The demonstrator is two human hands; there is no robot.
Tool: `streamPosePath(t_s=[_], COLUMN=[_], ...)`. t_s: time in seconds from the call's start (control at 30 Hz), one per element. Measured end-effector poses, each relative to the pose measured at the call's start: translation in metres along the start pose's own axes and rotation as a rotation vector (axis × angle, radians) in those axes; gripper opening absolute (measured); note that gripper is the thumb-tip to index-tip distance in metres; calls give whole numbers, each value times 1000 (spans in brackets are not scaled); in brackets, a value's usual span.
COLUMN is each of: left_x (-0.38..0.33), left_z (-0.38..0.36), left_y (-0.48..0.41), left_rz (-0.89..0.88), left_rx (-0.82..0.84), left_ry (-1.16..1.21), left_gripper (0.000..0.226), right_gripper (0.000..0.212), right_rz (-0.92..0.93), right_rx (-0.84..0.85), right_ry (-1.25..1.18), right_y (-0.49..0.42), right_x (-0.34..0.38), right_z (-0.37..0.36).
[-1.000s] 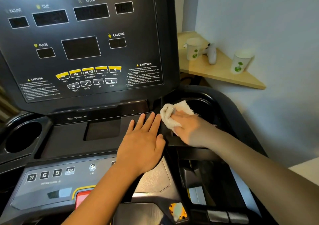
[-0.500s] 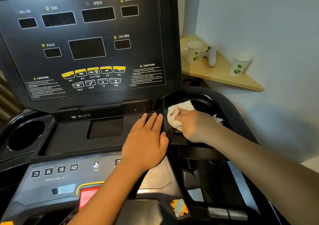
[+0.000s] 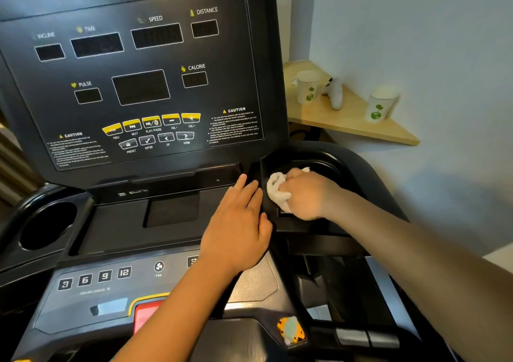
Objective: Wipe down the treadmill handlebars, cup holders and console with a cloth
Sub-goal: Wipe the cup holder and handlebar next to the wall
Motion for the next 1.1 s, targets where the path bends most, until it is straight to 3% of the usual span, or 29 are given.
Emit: streamPosePath(t_s=[0.13, 0.33, 0.5, 0.63, 0.77, 0.97, 1.1], left_x=[-1, -2, -3, -3, -2, -12, -11], left_z=[-1, 1, 7, 9, 4, 2, 1], left_y=[0, 2, -7, -16, -12, -13, -15], left_rz=[-6, -6, 31, 45, -9, -147, -159], left_rx=[-19, 0, 46, 38, -33, -62, -61], left_ry=[-5, 26, 125, 168, 136, 22, 0], left_gripper=[54, 55, 48, 36, 43, 40, 38], right_gripper=[43, 35, 51, 44, 40, 53, 41], right_rz=[60, 12, -118, -85, -186, -290, -354], right_rx=[49, 55, -162, -301, -678, -502, -448], right_ry=[-73, -105, -232, -209, -274, -433, -396], right_y=[16, -7, -28, -20, 27, 25, -4], right_x=[-2, -12, -14, -24, -94, -141, -124], right_z=[-17, -2, 22, 26, 35, -8, 33])
Point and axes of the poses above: each hand's wrist, its own y-axis away from the middle knuckle, its own z-axis out of the back of the hand, x = y × z, the point moved 5 cm from there along -y, towards the middle knuckle, and after that the axes turned 14 degrees about x, right-handed, at the moved point
